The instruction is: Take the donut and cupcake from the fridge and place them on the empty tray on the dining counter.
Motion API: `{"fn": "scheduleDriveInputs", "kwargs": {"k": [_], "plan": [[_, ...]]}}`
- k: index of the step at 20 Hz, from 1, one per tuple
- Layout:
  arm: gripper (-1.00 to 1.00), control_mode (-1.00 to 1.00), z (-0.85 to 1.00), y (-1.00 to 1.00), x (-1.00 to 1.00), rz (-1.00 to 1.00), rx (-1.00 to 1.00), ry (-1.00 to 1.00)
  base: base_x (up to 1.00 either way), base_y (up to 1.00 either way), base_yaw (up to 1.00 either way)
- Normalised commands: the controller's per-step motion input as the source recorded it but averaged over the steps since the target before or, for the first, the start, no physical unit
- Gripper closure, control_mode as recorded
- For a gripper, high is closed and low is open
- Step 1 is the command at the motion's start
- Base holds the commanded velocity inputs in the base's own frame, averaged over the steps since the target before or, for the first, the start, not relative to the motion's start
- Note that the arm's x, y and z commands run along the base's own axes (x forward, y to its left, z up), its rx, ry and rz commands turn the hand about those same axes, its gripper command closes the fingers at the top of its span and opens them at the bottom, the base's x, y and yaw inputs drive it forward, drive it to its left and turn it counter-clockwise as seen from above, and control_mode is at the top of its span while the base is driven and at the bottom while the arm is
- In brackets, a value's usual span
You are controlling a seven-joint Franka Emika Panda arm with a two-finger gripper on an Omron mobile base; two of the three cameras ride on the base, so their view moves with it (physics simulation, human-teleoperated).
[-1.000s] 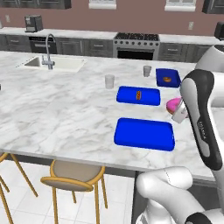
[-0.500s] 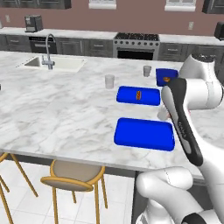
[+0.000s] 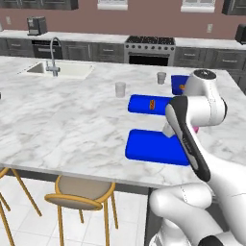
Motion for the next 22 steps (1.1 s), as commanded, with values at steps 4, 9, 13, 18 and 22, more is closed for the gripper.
{"fn": "scheduleDriveInputs", "kwargs": {"k": [4,9,13,18,22], "plan": [[1.00,-1.00,-0.39,0.15,0.44,0.00,0.00,0.05,0.00,0.00,0.00],[1.00,-1.00,-0.40,0.17,0.43,0.00,0.00,0.05,0.00,0.00,0.00],[1.00,-1.00,-0.31,0.09,0.38,0.00,0.00,0.06,0.00,0.00,0.00],[1.00,-1.00,-0.27,0.01,0.32,-0.01,0.00,0.07,0.00,0.00,0.00],[1.00,-1.00,-0.25,0.00,0.30,-0.01,0.00,0.06,0.00,0.00,0.00]]}}
